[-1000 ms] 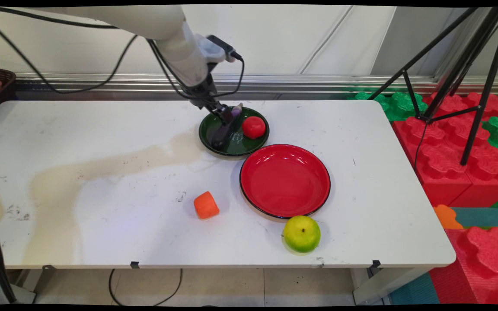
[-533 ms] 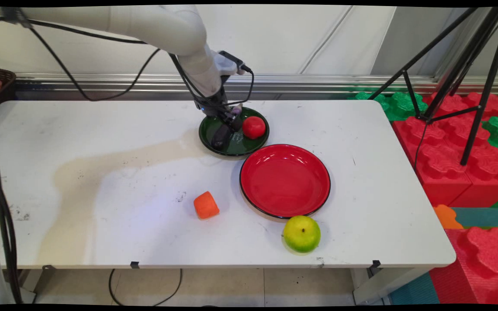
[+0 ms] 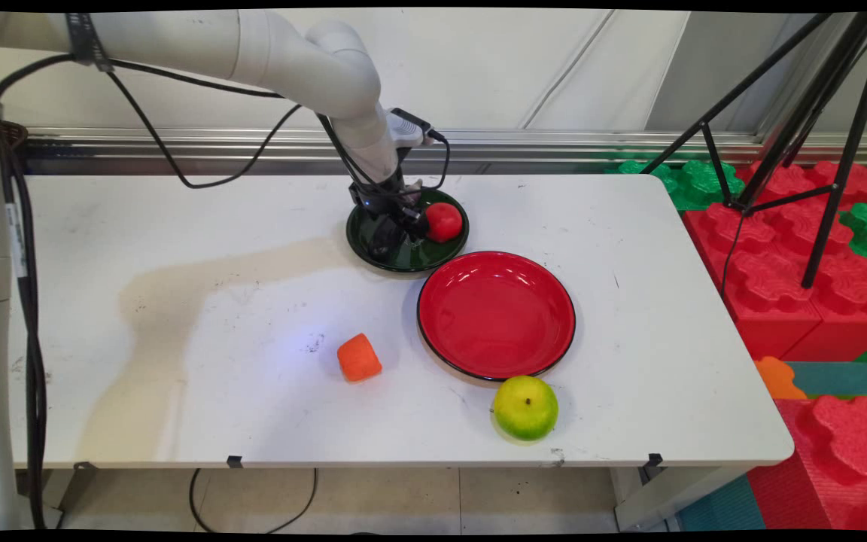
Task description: Pick up the eggplant from the green plate, then place the picked object on the table
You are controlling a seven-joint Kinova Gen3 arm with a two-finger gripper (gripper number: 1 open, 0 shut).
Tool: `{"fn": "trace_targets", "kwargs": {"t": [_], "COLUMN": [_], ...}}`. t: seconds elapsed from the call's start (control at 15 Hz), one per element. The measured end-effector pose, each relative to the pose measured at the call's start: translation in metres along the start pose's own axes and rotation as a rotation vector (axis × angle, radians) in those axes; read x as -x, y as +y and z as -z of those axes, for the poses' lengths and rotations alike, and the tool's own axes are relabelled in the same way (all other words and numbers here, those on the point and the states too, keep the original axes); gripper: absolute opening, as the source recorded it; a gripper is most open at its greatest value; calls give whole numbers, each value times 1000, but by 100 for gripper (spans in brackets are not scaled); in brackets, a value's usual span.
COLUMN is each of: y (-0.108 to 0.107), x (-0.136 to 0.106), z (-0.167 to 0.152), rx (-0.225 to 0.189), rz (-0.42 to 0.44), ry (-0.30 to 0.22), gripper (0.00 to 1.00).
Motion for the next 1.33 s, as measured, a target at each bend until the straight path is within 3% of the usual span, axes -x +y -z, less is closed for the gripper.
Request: {"fn": "trace_targets", "kwargs": {"t": [0.07,0.13,0.73,1.33], "y": [0,0,2,-6], "x": [-1,-1,2,6], "z": [-2,-5,6,80], "rx": [0,0,-22,-56], "rz": [6,15,91,86], "ry": [0,1,40,130], "gripper": [100,0,0,0]}}
